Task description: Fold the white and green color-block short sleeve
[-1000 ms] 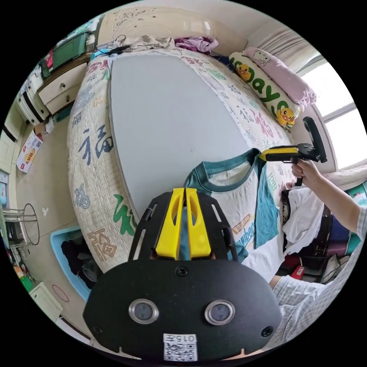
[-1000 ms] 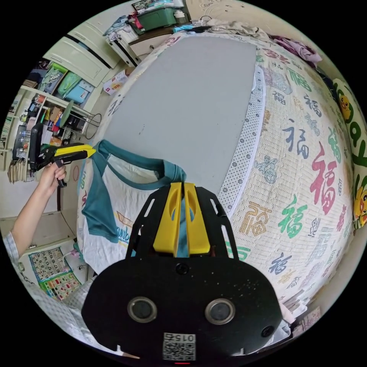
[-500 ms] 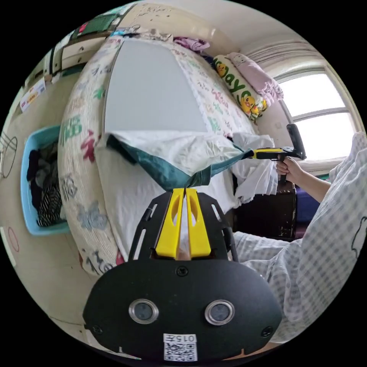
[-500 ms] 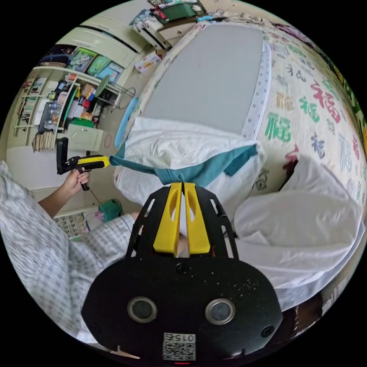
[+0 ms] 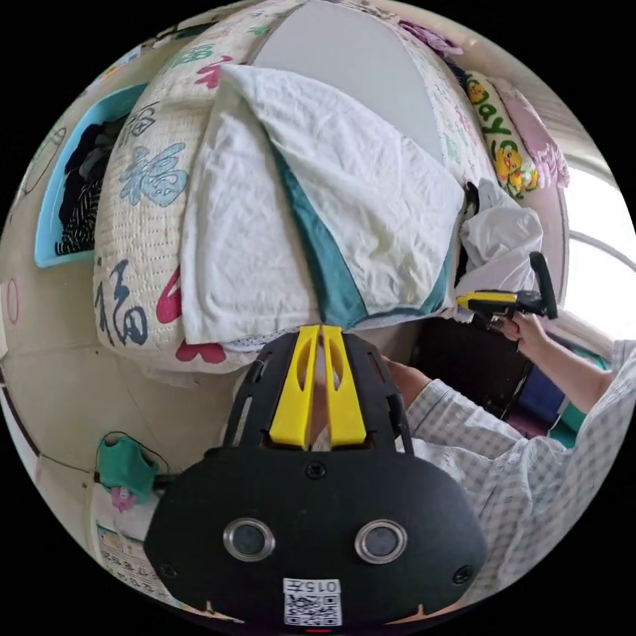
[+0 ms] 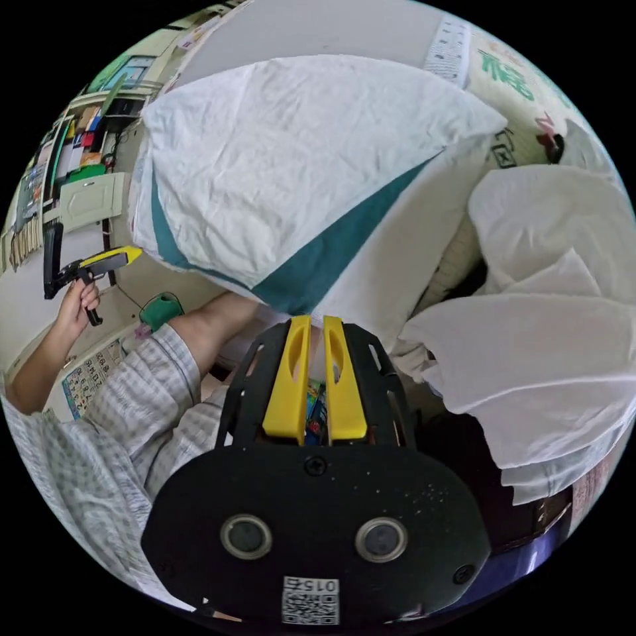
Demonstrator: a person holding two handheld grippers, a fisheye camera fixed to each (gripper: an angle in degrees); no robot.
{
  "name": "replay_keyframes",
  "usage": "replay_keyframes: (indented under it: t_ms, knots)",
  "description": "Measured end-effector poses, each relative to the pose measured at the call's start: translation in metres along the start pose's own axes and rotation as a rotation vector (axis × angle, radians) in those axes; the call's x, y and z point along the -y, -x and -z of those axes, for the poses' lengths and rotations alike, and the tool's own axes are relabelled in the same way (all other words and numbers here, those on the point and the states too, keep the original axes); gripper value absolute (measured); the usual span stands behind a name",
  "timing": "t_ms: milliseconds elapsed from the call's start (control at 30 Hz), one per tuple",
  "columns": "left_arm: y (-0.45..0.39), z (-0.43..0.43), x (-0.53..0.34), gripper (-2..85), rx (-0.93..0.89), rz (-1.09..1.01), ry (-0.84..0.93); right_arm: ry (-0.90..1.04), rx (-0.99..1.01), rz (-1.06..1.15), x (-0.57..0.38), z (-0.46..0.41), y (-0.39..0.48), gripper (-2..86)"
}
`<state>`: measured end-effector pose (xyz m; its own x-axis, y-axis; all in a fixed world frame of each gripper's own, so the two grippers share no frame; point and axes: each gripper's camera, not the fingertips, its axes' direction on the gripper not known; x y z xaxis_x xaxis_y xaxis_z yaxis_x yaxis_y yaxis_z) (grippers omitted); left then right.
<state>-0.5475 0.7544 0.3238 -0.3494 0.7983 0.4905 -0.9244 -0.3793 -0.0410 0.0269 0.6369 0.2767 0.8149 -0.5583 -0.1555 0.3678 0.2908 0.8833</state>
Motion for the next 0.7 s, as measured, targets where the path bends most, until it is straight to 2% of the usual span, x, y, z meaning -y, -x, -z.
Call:
replay_keyframes:
  t_ms: [200,300,400,533,600,700]
  knots:
    - [0.043,0.044,0.048,9.8,-0.106,0.111,-0.330,-0.324,0.119,-0.233,0.024,0.053,-0.063,11.9]
    - [0.065,0.043,0.085,10.9,-0.186,0.181,-0.380,-0.396,0.152,-0.305,0.051,0.062,-0.091,13.2]
    - [0.076,0.033,0.113,11.4,-0.149,0.227,-0.379,-0.370,0.169,-0.435,0.076,0.052,-0.115,13.9]
    - [0.083,0.009,0.135,10.8,-0.123,0.264,-0.295,-0.356,0.237,-0.493,0.094,0.034,-0.124,11.6]
    - [0.088,-0.007,0.142,7.3,-0.105,0.285,-0.222,-0.323,0.216,-0.506,0.103,0.021,-0.121,7.3]
    - [0.094,-0.011,0.146,1.0,-0.119,0.281,-0.213,-0.311,0.116,-0.516,0.108,0.014,-0.113,1.8]
